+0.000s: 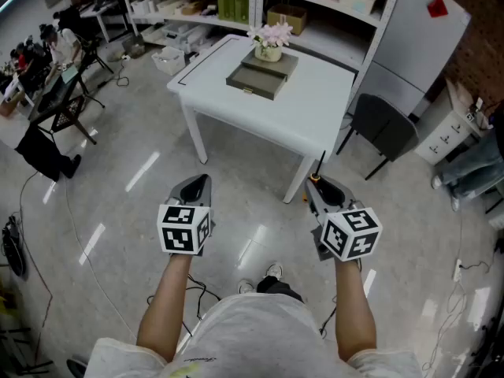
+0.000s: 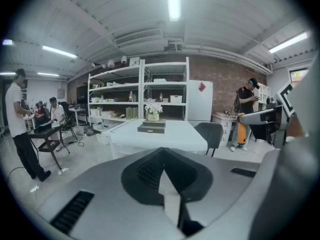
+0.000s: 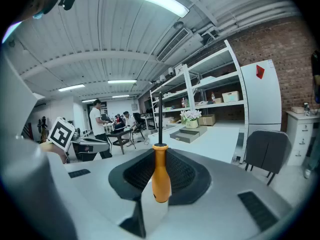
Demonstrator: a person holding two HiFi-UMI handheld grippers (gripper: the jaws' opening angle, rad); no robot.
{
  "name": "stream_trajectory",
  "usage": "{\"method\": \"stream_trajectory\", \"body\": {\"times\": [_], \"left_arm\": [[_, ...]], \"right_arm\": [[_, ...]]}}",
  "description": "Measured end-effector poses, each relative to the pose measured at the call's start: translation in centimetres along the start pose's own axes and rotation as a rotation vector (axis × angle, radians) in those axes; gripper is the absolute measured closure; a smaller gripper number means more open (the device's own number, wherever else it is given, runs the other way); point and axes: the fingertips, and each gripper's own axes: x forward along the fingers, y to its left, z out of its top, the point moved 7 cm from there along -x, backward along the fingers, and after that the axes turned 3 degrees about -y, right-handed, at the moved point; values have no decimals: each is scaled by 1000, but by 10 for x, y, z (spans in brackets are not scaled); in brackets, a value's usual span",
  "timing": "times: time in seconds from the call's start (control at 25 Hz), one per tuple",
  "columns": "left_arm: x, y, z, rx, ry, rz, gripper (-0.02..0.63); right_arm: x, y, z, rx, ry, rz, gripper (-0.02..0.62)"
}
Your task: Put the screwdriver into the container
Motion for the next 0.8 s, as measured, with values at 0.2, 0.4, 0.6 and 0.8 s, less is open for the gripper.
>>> {"method": "stream_trajectory", "body": {"times": [0.2, 0.4, 0.6, 0.8], "left_arm": [[3, 3, -2, -2, 7, -11, 601], [14, 8, -1, -4, 5, -13, 601], [34, 15, 1, 3, 10, -12, 601], [63, 27, 8, 5, 19, 0, 601]], "right_arm": [[5, 3, -1, -6, 12, 8, 520], [16, -1, -2, -14, 17, 8, 520], [37, -12, -2, -6, 16, 21, 520], [68, -32, 2, 0, 21, 36, 520]]}}
